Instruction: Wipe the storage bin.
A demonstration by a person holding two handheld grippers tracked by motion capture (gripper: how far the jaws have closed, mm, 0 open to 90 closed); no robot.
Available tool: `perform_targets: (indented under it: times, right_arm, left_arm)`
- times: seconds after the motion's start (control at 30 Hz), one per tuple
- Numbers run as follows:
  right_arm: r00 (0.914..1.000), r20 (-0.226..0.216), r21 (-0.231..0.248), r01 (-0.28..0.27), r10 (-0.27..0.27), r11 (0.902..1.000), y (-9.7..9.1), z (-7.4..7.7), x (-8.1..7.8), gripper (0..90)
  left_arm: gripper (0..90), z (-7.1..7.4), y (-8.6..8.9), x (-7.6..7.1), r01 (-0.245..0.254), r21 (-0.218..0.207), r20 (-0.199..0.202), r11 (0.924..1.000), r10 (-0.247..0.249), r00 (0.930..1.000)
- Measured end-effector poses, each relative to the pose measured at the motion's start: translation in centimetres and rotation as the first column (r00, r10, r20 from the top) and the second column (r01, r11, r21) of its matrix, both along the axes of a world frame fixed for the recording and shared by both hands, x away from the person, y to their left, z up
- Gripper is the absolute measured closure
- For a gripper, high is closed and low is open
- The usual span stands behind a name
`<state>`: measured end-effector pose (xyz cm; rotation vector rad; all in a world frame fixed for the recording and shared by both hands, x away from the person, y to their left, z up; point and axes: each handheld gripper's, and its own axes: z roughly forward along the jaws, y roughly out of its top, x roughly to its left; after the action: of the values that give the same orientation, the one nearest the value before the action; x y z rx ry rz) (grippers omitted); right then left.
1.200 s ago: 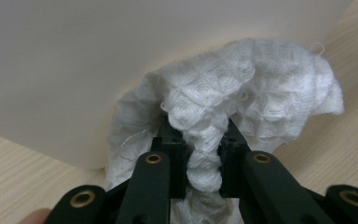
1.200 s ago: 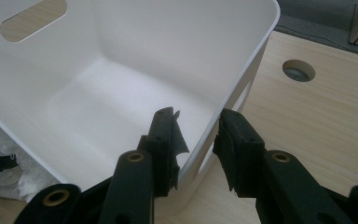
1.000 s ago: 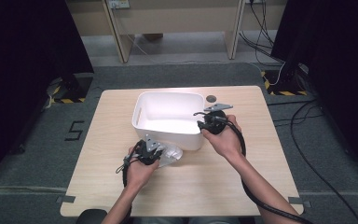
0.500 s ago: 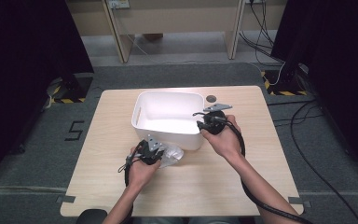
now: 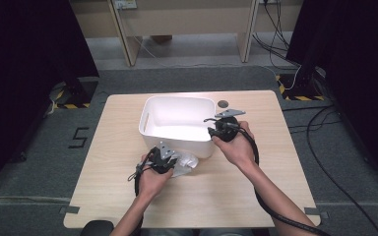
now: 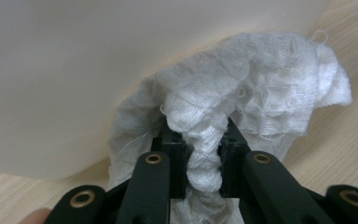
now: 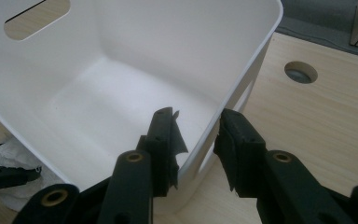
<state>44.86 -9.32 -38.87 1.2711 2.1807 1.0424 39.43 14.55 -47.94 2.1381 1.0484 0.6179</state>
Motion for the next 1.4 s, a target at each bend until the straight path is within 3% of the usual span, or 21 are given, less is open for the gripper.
perform_targets:
  times: [0.8, 1.4]
  right_arm:
    - [1.0000, 0.000, 0.005, -0.002, 0.002, 1.0000, -0.1, 0.0, 0.1, 66.7]
    - [1.0000, 0.000, 0.004, -0.003, 0.003, 1.0000, -0.1, 0.0, 0.1, 66.7]
  left_arm:
    - [77.3, 1.7, -0.3, -0.4, 0.017, -0.024, 0.032, 0.9996, -0.016, 0.9994]
    - [77.1, 3.3, -0.6, -0.9, 0.022, -0.035, 0.078, 0.9991, -0.019, 0.9968]
